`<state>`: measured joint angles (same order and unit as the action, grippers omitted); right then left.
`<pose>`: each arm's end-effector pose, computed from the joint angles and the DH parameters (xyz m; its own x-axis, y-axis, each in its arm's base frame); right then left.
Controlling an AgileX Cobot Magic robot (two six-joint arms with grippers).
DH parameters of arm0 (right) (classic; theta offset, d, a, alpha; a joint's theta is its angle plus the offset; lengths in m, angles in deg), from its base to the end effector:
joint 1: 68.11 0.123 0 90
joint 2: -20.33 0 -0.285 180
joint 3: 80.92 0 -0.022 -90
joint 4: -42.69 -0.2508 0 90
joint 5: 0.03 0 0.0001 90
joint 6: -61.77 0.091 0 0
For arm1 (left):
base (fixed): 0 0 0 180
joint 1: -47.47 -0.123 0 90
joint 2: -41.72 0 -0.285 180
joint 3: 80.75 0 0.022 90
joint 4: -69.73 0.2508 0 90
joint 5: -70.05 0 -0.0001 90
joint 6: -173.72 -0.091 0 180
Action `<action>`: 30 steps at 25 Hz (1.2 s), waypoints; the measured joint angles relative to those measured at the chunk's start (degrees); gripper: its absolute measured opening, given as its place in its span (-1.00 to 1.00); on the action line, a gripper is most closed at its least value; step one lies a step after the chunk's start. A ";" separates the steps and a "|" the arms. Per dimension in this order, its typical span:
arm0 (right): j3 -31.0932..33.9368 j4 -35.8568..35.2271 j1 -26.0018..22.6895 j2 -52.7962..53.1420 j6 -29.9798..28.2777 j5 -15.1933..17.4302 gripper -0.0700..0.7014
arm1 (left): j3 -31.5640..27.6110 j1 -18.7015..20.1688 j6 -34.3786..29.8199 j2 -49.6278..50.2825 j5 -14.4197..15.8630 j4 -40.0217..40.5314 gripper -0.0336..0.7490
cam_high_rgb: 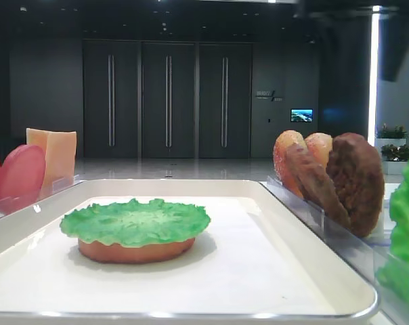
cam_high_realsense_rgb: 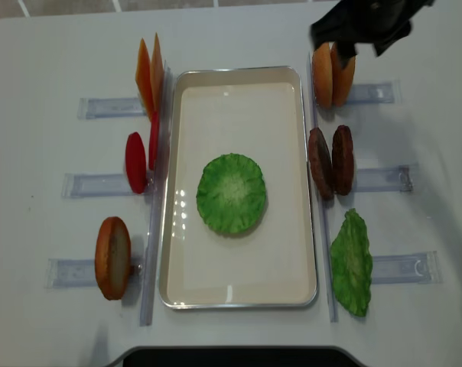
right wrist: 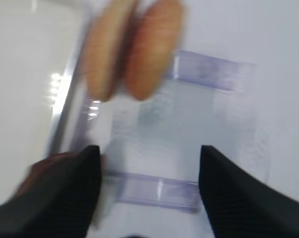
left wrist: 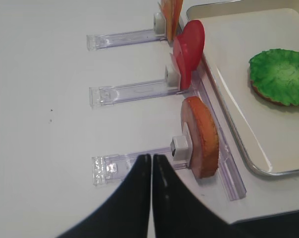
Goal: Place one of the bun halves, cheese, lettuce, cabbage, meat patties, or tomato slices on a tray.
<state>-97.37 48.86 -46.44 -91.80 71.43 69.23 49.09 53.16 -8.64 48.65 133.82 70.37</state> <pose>0.3590 0.1328 0.2967 -0.9339 -0.2319 -0.2721 -0.2235 0.9727 -0.0622 -0.0061 0.0015 0.2654 -0.5057 0.0967 -0.8573 0.1140 0.9925 0.0447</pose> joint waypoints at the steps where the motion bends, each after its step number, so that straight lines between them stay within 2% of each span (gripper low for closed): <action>1: 0.00 0.12 -4.79 0.11 -0.38 -0.05 0.26 | 0.00 0.00 0.00 0.00 0.00 0.00 -0.92; 5: 0.06 -0.44 -21.41 1.42 -1.63 0.07 0.26 | 0.00 0.00 0.00 0.00 0.00 0.00 -0.92; 8: 3.40 -1.84 -27.18 5.61 -2.39 0.06 0.26 | 0.00 0.00 0.00 0.00 0.00 0.00 -0.92; 11: 13.17 -1.68 -27.23 15.37 -2.62 -0.01 0.26 | 0.00 0.00 0.00 0.00 0.00 0.00 -0.92; 15: 33.79 -1.93 -25.64 32.99 -2.62 0.24 0.26 | 0.00 0.00 0.00 0.00 0.00 0.00 -0.92; 19: 50.52 -2.04 -23.09 51.26 -2.62 -0.12 0.26 | 0.00 0.00 0.00 0.00 0.00 0.00 -0.92; 24: 61.55 -3.58 -20.35 69.75 -3.41 -0.35 0.26 | 0.00 0.00 0.00 0.00 0.00 0.00 -0.92; 30: 64.30 -6.17 -19.31 85.81 -7.13 -3.49 0.23 | 0.00 0.00 0.00 0.00 0.00 0.00 -0.92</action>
<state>-33.07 42.69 -65.76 -5.99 64.30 65.74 49.09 53.16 -8.64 48.65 133.82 70.37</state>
